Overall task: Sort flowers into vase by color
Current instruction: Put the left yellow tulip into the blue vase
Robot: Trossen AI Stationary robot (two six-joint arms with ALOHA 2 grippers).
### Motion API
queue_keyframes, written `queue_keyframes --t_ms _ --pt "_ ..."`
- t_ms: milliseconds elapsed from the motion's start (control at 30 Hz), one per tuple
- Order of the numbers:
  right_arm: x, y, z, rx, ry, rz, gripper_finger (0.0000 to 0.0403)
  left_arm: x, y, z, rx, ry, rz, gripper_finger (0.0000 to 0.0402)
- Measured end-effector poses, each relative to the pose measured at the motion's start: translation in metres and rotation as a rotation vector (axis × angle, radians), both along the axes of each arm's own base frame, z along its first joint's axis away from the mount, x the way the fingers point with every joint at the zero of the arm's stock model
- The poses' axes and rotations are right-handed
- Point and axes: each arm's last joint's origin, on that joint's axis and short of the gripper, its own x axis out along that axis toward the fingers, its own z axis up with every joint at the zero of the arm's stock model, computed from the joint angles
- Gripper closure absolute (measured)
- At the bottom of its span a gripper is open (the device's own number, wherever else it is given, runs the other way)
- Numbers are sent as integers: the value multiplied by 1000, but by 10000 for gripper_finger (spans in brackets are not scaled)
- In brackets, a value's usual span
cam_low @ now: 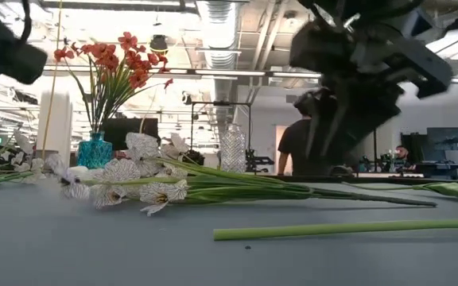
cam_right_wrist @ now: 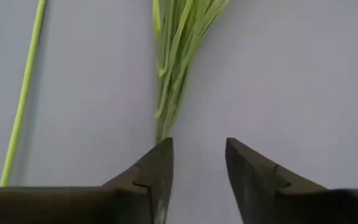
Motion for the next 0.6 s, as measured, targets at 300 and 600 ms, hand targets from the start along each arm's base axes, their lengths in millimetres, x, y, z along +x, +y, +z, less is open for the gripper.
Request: queue_keyframes --t_ms 300,600 --pt "6 0 10 -9 -26 16 188 8 -4 -25 28 183 8 219" --pt "6 -1 10 -10 -21 16 188 4 3 -28 35 297 6 219"
